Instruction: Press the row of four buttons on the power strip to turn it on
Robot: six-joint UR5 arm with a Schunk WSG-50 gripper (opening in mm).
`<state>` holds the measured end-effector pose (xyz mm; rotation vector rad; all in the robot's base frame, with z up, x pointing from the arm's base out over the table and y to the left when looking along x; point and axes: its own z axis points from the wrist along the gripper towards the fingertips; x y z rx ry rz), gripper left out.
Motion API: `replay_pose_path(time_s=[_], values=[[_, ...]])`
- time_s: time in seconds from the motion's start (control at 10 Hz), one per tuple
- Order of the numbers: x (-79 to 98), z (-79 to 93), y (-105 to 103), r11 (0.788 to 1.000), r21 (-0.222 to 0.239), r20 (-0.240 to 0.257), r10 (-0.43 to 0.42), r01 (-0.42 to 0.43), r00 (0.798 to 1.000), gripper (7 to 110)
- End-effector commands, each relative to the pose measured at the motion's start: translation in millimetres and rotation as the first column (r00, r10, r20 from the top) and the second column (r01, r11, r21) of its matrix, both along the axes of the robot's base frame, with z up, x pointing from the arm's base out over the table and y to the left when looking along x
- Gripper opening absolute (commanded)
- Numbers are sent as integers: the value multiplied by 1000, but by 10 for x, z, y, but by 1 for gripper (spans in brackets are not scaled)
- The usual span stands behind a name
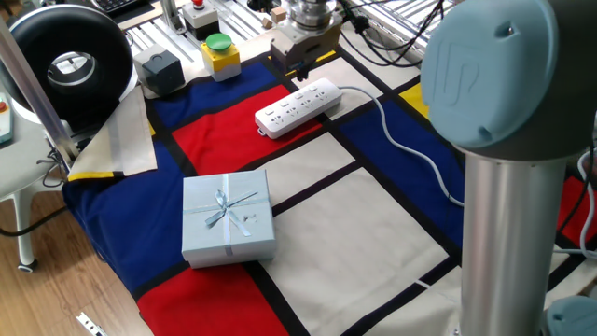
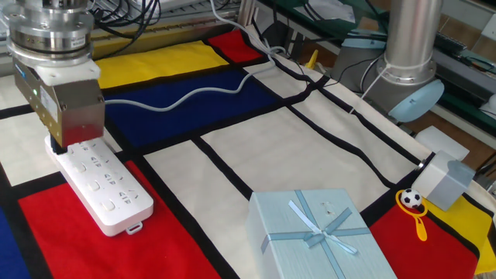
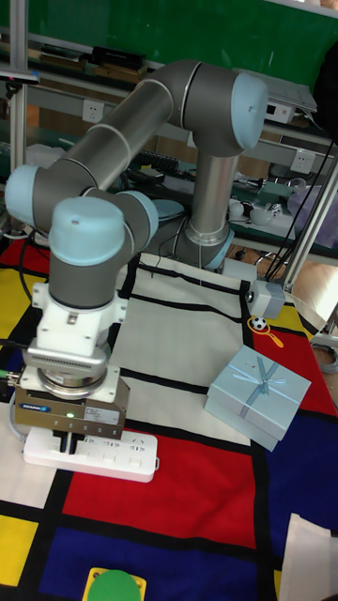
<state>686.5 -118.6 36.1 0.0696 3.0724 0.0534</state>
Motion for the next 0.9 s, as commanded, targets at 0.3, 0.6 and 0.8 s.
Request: replay_pose_path(time_s=[0.3,0.6,0.8], values=[[-50,-70,-20,997,75,17,-5,4,1000,7],[58,-64,-164,999,5,60,34,-35,998,22],[61,-34,-70,999,39,61,14,-16,998,44]])
